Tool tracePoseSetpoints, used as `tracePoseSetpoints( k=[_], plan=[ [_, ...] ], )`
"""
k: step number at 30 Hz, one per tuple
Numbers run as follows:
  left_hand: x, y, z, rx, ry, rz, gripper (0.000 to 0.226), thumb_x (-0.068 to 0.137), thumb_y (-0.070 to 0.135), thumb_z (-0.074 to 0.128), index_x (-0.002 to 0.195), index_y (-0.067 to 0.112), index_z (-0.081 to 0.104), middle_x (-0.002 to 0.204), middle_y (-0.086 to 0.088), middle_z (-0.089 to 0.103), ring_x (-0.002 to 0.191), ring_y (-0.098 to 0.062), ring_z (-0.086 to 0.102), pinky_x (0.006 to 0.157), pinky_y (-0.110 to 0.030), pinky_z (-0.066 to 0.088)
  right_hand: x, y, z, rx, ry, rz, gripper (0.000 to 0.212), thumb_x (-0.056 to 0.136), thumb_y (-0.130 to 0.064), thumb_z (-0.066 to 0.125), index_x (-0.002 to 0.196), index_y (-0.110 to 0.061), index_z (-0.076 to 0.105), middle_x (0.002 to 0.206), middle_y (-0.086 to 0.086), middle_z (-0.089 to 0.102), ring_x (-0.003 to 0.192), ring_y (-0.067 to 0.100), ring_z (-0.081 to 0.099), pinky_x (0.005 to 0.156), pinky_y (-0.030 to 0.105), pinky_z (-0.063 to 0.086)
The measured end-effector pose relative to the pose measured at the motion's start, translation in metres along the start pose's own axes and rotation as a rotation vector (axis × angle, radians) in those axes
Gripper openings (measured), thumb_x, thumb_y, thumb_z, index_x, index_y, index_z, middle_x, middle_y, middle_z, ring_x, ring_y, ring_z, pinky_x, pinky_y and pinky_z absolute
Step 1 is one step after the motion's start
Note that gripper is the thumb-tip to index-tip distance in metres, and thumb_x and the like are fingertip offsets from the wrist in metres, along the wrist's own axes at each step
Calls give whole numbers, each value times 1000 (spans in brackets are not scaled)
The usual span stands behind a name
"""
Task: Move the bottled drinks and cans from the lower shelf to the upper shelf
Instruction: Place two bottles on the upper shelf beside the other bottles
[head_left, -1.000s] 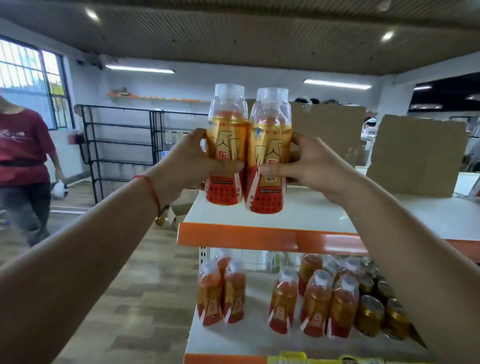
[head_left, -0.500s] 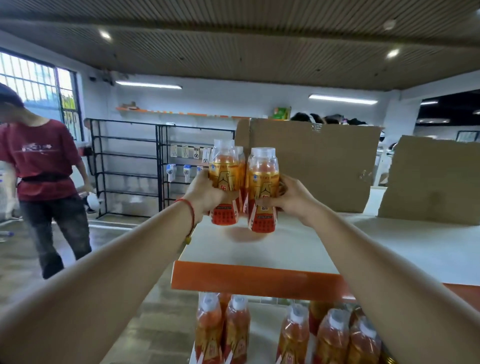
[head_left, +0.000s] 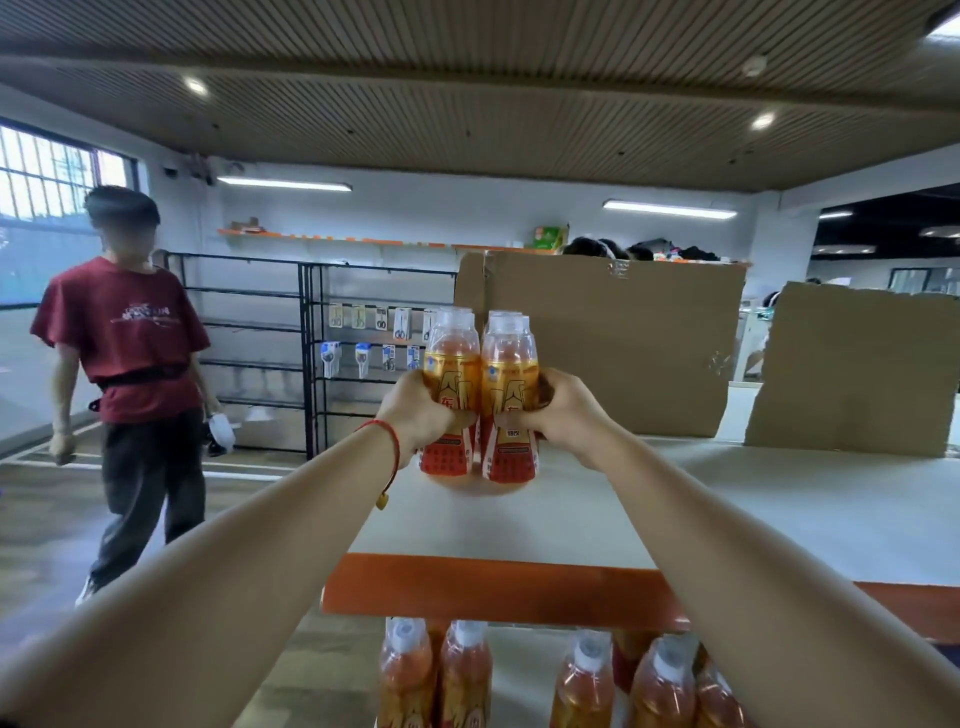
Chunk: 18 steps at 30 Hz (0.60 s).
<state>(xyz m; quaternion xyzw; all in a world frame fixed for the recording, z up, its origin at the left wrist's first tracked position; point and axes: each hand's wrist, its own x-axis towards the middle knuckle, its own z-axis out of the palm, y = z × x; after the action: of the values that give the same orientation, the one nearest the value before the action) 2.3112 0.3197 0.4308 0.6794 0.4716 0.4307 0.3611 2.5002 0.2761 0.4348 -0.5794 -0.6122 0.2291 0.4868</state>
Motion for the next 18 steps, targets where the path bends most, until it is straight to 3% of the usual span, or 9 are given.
tracePoseSetpoints(
  k=[6,10,14,18],
  plan=[
    [10,-9,5,-16,28,5,37,72,17,86,97,25,60,100,4,68,98,-22,65,91,-43,54,3,9,1,21,59,13,67,63,-25,92,118,-19,54,109,-3,68,101,19,66,91,45,56],
    [18,-15,7,8,17,6,54,66,22,89,113,21,63,104,3,71,102,-22,65,86,-39,51,1,19,7,51,93,-1,71,65,-28,91,122,-20,50,112,-3,65,106,19,64,92,47,56],
    [23,-18,7,21,23,-3,54,64,25,90,111,22,64,103,4,71,100,-21,66,90,-42,52,3,21,12,65,102,-19,71,68,-28,89,126,-21,48,115,-2,64,109,19,63,96,48,53],
    [32,-26,9,31,28,-14,71,46,40,87,112,27,63,102,7,72,99,-19,67,92,-48,54,5,21,16,60,112,-27,69,71,-27,87,128,-21,48,118,-2,64,110,19,62,97,48,52]
  ],
)
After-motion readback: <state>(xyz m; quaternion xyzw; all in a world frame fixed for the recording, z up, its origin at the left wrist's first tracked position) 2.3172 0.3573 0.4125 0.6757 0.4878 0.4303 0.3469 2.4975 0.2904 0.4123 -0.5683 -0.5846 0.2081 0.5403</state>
